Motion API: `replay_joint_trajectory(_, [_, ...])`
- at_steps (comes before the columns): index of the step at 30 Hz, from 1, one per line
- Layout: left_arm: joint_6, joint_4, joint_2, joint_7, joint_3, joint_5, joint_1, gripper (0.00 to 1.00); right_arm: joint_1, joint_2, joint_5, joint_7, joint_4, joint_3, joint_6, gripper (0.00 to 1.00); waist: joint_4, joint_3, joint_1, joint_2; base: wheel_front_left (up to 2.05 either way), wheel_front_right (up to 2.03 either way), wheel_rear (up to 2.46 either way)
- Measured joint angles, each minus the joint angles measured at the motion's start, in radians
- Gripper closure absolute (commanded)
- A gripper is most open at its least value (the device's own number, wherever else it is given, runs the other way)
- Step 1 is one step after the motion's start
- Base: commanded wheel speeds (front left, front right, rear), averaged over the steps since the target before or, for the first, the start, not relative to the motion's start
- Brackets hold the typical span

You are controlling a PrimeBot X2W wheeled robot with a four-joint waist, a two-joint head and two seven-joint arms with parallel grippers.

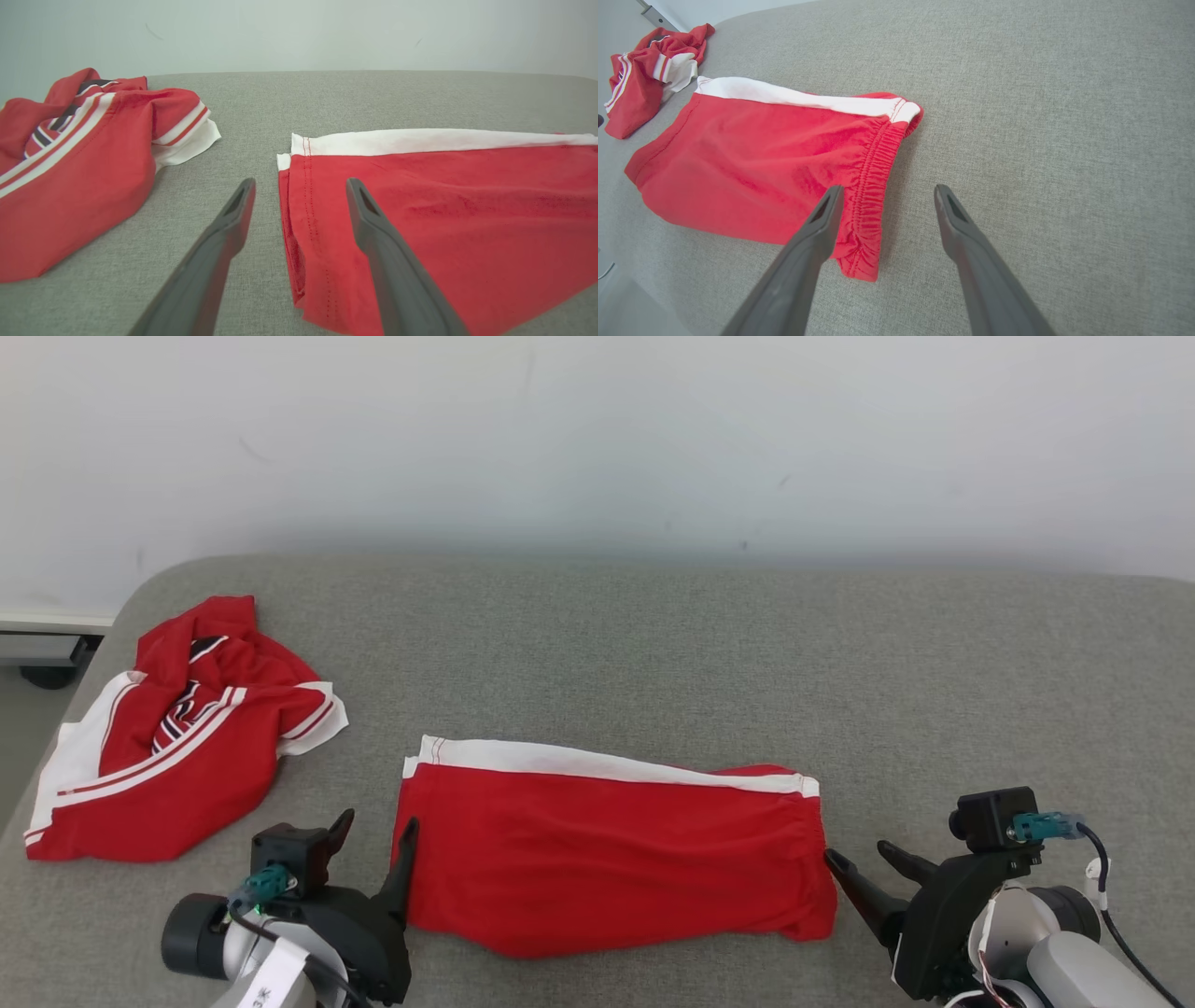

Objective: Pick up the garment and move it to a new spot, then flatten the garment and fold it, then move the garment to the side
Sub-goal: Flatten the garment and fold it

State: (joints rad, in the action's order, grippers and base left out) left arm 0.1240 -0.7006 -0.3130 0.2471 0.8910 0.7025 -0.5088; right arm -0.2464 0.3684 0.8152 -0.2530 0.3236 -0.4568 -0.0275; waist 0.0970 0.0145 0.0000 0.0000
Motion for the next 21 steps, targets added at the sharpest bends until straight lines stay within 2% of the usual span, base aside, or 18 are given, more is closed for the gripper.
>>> replay_joint_trajectory(5, [0.000,0.089,-0.003,0.002,-0.056,-0.008,0.059,0.00,0.011,-0.003,-0.016,0.017,-0.003,0.003,0.028,0.00,0.011,-0.002,0.0000,0.0000,0.00,0.00,0.00])
replay_joint_trajectory(8, [0.000,0.100,0.006,0.003,-0.129,-0.027,0.098,0.00,0.011,-0.009,-0.017,0.026,-0.003,0.005,0.043,0.00,0.017,-0.002,0.0000,0.0000,0.00,0.00,0.00])
replay_joint_trajectory(15, [0.000,0.168,0.026,0.003,-0.272,-0.130,0.177,0.00,0.011,-0.025,-0.016,0.035,0.006,0.025,0.081,0.00,0.031,-0.001,0.0000,0.0000,0.00,0.00,0.00])
replay_joint_trajectory(21, [0.000,0.246,0.042,0.004,-0.366,-0.212,0.218,0.00,-0.020,-0.028,-0.030,0.022,0.036,0.017,0.092,0.00,0.046,0.008,0.0001,0.0000,0.00,0.00,0.00])
